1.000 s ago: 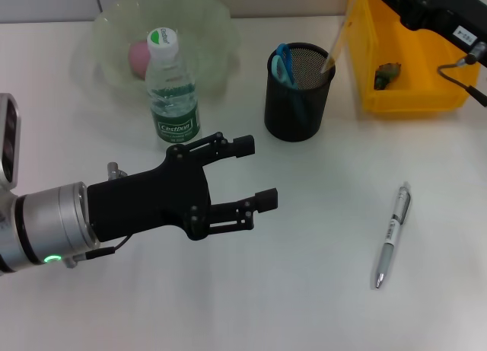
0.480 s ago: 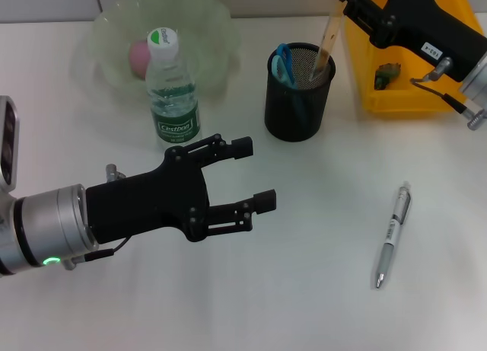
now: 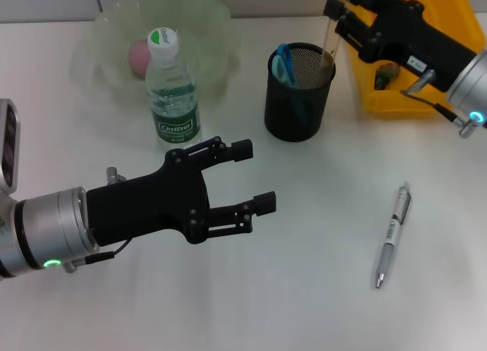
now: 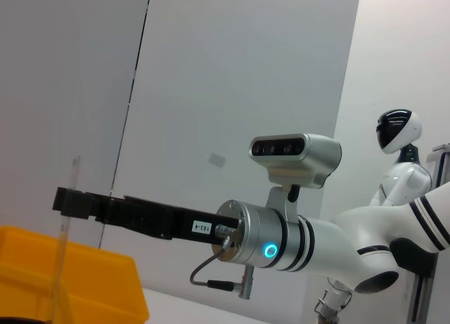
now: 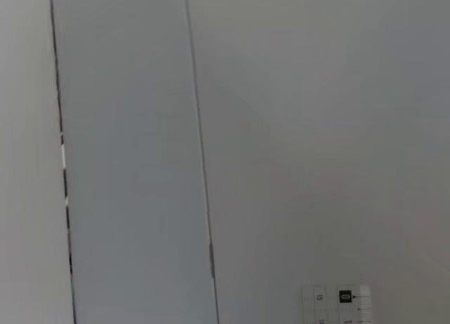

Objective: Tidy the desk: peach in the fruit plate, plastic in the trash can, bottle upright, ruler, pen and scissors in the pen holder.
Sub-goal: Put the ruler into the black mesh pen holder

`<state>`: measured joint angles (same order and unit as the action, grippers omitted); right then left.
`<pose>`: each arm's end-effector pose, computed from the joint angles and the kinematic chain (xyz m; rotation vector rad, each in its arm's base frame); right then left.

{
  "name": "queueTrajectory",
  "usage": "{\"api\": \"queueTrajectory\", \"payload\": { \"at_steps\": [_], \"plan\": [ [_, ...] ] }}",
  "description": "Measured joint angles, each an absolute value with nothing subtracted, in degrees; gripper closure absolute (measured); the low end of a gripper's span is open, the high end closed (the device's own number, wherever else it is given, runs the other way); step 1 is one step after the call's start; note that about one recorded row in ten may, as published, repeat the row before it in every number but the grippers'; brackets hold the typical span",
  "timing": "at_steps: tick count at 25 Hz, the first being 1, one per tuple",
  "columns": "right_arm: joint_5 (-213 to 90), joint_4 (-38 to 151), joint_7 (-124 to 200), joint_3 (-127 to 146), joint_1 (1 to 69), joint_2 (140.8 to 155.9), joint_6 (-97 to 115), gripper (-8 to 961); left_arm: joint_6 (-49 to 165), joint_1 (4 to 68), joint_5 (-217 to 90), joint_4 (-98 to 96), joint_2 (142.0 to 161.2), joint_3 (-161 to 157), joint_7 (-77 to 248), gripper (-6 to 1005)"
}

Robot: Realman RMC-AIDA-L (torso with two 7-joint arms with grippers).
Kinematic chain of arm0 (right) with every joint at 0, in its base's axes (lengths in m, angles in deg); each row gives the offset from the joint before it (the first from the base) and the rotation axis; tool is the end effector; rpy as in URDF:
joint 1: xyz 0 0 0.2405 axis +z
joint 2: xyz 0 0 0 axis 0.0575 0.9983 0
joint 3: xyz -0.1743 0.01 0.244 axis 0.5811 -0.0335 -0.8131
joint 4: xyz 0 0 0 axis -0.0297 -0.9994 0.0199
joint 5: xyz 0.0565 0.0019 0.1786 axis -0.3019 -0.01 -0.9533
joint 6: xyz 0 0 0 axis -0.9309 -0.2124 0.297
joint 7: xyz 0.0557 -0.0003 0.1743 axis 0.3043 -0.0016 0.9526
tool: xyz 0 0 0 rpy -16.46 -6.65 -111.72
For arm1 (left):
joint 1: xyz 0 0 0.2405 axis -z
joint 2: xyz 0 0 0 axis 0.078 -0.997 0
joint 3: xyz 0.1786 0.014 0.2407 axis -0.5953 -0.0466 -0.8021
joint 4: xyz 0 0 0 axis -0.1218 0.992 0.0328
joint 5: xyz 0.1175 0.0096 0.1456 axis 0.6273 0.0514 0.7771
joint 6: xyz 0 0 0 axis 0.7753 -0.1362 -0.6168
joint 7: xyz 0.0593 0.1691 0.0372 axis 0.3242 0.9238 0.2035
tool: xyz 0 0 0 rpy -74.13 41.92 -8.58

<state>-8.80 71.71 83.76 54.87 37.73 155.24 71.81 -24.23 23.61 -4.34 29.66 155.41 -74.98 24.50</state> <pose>0.2316 0.4134 -0.0485 -2.1760 0.4238 1.0079 -0.2314 0.2725 -0.0868 -2.7127 -0.3982 -1.1718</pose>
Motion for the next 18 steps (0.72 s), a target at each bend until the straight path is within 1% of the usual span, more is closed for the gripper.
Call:
{"api": "queueTrajectory", "payload": {
  "at_steps": [14, 18],
  "plan": [
    [-8.39, 69.68, 81.09, 55.55, 37.69, 155.27, 72.09, 541, -24.67, 23.33, -4.35, 29.65, 155.40, -75.84, 24.17, 167],
    [-8.38, 69.78, 81.24, 55.72, 37.40, 155.22, 72.14, 497, -24.67, 23.31, -4.35, 29.65, 155.41, -76.31, 24.23, 167]
  ]
}}
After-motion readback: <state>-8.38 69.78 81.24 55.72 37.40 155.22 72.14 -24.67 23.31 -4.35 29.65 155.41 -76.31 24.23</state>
